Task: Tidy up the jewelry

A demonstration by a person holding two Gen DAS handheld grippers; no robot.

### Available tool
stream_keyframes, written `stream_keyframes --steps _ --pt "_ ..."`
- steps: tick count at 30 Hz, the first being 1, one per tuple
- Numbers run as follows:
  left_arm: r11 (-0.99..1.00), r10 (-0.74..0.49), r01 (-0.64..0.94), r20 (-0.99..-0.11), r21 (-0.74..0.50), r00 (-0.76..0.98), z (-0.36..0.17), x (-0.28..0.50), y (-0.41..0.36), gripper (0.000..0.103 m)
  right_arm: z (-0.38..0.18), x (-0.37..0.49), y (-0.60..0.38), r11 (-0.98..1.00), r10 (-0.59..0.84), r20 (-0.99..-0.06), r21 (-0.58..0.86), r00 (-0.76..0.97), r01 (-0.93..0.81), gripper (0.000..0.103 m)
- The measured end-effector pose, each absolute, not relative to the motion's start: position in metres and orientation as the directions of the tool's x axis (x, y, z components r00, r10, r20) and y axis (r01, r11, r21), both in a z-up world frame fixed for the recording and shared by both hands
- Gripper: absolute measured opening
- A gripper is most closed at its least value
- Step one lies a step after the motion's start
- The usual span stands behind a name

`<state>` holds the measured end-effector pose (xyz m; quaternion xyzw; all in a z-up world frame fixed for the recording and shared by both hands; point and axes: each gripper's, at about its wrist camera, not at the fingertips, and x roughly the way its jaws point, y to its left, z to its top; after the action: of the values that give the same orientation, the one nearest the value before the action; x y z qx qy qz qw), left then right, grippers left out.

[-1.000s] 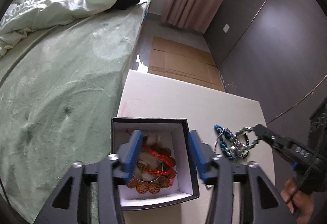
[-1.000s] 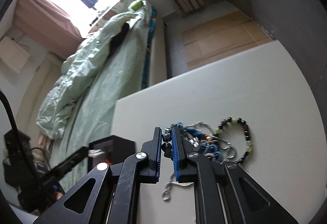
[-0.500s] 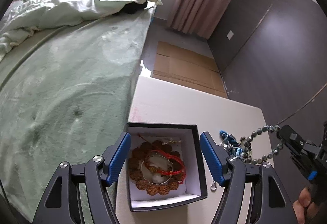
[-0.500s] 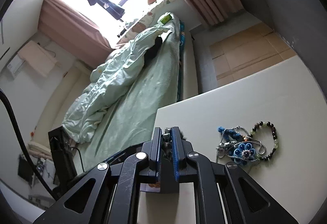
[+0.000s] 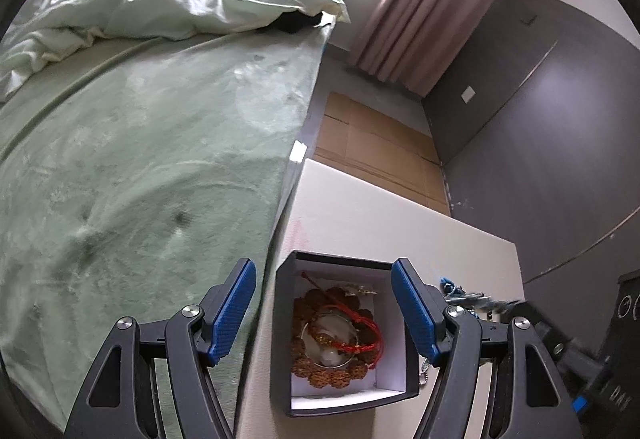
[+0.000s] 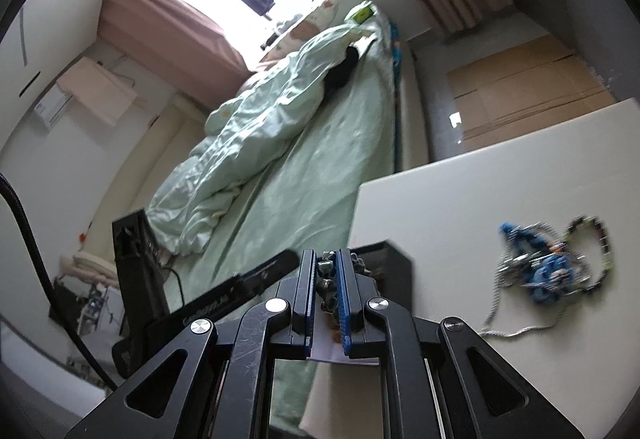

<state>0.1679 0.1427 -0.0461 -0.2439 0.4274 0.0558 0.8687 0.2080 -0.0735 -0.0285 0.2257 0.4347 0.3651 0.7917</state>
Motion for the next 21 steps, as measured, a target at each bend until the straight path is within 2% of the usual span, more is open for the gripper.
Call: stream_keyframes --steps 2,4,5,21 --pt "0.875 -0.115 -0.304 -0.772 -0.377 0.625 -0.047 0.168 0.144 0.071 -0.034 0.209 -0.063 0.634 0.773 -0.544 0.669 0.326 -0.387 0.015" --pt "0.880 -0.114 -0.298 -0.774 -0.369 0.623 -0.047 0.168 0.143 0.071 -0.037 0.210 -0.063 0.629 0.777 -0.546 0.678 0.314 -0.379 0.040" --pt "0.883 -0.113 -0.295 -0.775 -0.365 0.622 -0.047 0.168 0.142 0.071 -0.036 0.210 -0.066 0.636 0.772 -0.543 0.673 0.331 -0.377 0.044" --pt "0.930 -0.140 -0.183 -0.767 -0.319 0.627 -0.039 0.175 0.089 0.071 -0.025 0.216 -0.148 0.744 0.663 -0.609 0.600 0.435 -0.293 0.045"
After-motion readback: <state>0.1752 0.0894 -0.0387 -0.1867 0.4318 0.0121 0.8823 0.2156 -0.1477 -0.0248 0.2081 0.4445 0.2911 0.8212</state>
